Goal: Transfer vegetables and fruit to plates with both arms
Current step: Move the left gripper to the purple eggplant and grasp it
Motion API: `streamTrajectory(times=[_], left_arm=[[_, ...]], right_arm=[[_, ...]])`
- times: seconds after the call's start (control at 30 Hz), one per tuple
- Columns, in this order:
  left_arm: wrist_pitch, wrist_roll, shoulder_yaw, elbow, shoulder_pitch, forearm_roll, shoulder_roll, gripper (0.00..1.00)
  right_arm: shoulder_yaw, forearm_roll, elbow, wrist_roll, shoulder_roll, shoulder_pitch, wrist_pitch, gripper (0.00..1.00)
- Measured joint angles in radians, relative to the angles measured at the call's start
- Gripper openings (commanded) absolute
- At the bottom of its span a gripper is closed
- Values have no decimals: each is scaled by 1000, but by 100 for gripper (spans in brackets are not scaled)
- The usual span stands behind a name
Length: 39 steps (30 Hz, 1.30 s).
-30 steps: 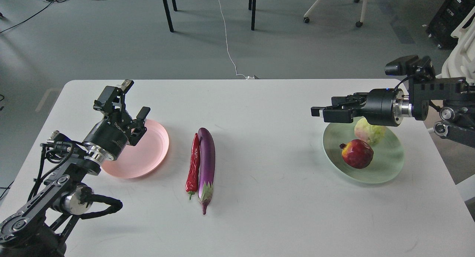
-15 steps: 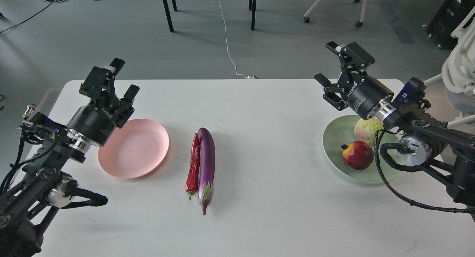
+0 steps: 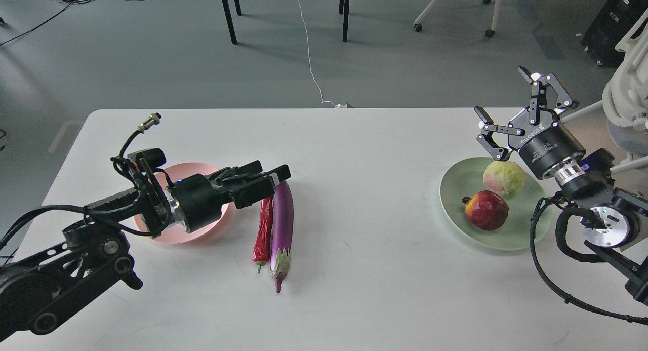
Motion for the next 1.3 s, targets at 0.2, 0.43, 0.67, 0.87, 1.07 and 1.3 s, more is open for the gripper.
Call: streamTrajectory(times=[0.2,0.43,0.67,0.87,1.07,1.3], left_arm=[[-190,134,78,64,-168,123,-10,100],[-271,229,192,95,-259,125,-35,100],[-271,434,200,91,-256,-31,-137,100],[-271,494,202,86,-239,-56,-171,100],[-271,517,205,86,-206,-59,-170,100],[-271,534,205,90,-177,-62,-167,97]], right_arm=[[16,-1,-3,0,-3,-11,-4,98],[22,-2,-4,0,-9,-11,-14,98],[24,-2,-4,0,-15,-11,-19,98],[24,-2,-3,0,-18,-13,-19,98],[24,-2,-3,0,-19,-13,-19,98],[24,-2,-4,0,-18,-13,-19,98]])
